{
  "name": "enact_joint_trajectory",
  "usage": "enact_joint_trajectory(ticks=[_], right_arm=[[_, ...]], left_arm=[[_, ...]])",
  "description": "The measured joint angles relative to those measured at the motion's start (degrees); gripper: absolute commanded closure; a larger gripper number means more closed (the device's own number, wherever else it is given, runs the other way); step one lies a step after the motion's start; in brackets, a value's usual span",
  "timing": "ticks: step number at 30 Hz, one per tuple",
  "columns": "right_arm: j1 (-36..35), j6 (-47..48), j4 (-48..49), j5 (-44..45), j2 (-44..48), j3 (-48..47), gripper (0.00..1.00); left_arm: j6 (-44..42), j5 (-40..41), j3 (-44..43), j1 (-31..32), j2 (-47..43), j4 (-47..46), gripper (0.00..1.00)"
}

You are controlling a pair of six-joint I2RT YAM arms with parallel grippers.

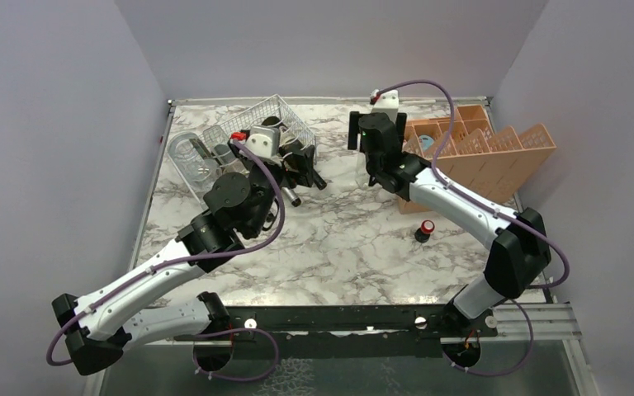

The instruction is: Put the wine bottle on the wine rack

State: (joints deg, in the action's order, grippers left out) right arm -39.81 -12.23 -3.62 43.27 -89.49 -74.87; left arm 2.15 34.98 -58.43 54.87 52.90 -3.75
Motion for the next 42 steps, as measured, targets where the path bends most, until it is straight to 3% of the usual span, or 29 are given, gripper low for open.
enact_joint_trajectory(ticks=[11, 17, 27, 36, 42], right_arm=[[2.1, 0.2, 1.0, -3.9, -2.4, 2.3, 0.76], [2.1, 1.7, 1.8, -4.3, -0.8, 4.0, 0.99], [2.1, 4.4, -1.7, -11.5, 6.3, 5.3, 0.99], [2.1, 3.9, -6.8, -17.6, 13.0, 4.9, 0.99], [2.1, 2.8, -10.1, -20.9, 16.0, 4.7, 0.99]], left_arm=[[-0.1, -2.3, -0.4, 0.0, 4.3, 0.0, 0.01], [-0.1, -5.0, -0.5, 0.0, 4.5, -1.1, 0.01], [-3.8, -6.6, 5.6, -0.6, 9.8, -9.1, 0.01], [-6.2, -19.3, 14.1, -5.2, 21.3, -18.3, 0.01], [-4.1, -27.8, 16.6, -6.4, 25.8, -29.2, 0.01]])
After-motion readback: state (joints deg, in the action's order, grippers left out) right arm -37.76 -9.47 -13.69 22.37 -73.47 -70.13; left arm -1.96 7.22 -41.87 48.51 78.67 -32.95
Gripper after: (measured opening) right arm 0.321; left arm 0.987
